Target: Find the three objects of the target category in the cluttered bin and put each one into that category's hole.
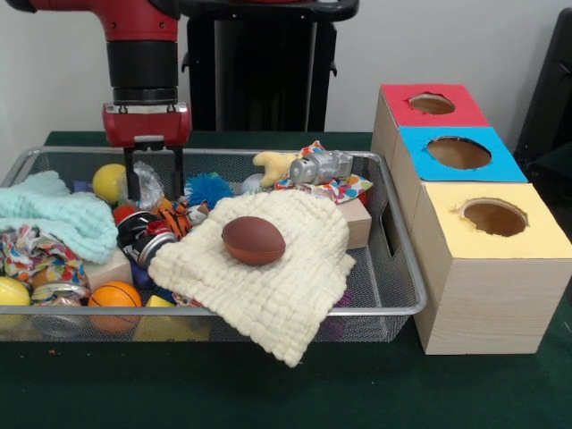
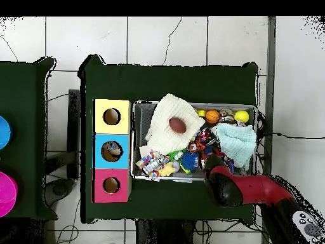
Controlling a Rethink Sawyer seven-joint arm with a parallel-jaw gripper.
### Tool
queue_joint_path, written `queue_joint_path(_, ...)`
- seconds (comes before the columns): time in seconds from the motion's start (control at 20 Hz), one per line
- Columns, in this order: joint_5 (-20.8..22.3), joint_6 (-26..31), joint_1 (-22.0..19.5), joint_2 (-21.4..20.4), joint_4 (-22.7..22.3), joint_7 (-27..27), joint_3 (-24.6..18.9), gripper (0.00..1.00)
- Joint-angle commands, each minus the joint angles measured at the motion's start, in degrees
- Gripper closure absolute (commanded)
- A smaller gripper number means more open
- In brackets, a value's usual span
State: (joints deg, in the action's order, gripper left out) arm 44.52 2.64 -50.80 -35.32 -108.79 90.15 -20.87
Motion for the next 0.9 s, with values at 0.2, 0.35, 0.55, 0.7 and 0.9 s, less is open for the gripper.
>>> queue_joint_path(0.2,-1.80,8.30,-2.16,-0.20,1.22,-0.21,-5.99,0.00)
queue_joint_path(0.35,0.43,6.50,-4.18,0.98,0.71,-0.51,-5.30,0.00)
queue_joint_path(0.55,2.17,4.73,-4.86,1.80,0.45,-0.09,-4.43,0.00)
queue_joint_path(0.7,2.70,3.73,-4.40,1.73,0.07,0.66,-3.64,0.00)
queue_joint_path(0.9,4.05,1.36,-3.15,2.65,0.05,1.93,-1.30,0.00)
